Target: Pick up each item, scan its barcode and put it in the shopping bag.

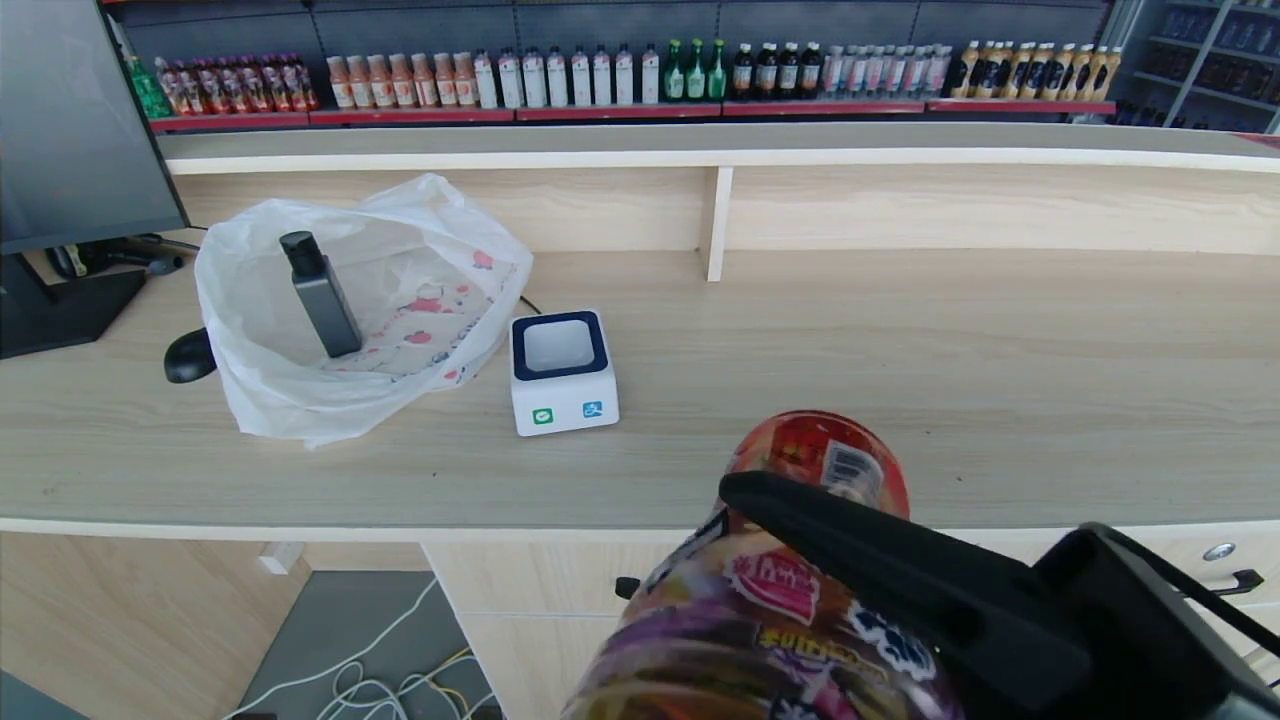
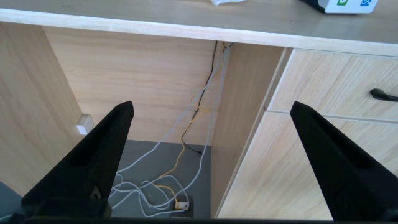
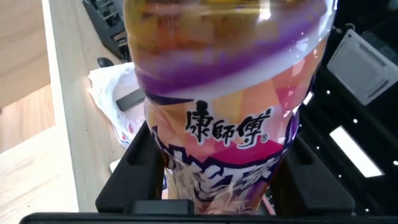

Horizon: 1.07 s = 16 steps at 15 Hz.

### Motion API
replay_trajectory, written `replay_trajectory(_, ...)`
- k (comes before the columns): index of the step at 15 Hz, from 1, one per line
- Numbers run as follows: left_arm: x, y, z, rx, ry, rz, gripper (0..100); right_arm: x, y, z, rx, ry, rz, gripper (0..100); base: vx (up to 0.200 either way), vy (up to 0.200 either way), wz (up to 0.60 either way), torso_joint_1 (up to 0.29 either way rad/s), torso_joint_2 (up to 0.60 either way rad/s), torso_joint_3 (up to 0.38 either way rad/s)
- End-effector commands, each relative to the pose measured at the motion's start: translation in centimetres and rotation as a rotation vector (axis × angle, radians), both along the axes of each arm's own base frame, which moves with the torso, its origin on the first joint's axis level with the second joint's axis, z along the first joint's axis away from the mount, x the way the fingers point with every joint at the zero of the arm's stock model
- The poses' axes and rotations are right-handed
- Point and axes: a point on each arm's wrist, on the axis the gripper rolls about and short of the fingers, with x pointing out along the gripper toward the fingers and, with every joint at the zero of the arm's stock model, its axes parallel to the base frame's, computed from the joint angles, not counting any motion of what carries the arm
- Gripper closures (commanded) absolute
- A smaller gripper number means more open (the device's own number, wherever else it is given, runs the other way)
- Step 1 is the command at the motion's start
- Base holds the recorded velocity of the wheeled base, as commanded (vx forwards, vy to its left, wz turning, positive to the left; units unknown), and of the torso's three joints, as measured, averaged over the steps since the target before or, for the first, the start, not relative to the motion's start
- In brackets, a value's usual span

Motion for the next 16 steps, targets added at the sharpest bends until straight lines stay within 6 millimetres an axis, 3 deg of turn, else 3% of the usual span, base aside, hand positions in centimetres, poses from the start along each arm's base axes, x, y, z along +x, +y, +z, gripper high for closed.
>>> replay_trajectory(1, 0.0, 0.0, 0.0, 0.000, 0.000, 0.000, 0, 0.1, 0.1, 0.0, 0.062, 0.141, 0.042, 100, 0.000, 0.000, 0.00, 0.000, 0.00, 0.000)
replay_trajectory(6, 0.0, 0.0, 0.0, 0.000, 0.000, 0.000, 0, 0.0, -0.2, -1.2, 0.155, 0.471, 0.184, 100, 0.000, 0.000, 0.00, 0.000, 0.00, 0.000)
replay_trajectory(10, 0.0, 0.0, 0.0, 0.000, 0.000, 0.000, 0, -0.2, -0.9, -0.5, 0.262, 0.663, 0.322, 100, 0.000, 0.000, 0.00, 0.000, 0.00, 0.000)
replay_trajectory(14, 0.0, 0.0, 0.0, 0.000, 0.000, 0.000, 0, 1.4, -1.5, -0.4, 0.362, 0.796, 0.323, 100, 0.000, 0.000, 0.00, 0.000, 0.00, 0.000)
replay_trajectory(16, 0.0, 0.0, 0.0, 0.000, 0.000, 0.000, 0, 3.8, -3.1, -0.2, 0.473, 0.860, 0.259, 100, 0.000, 0.000, 0.00, 0.000, 0.00, 0.000)
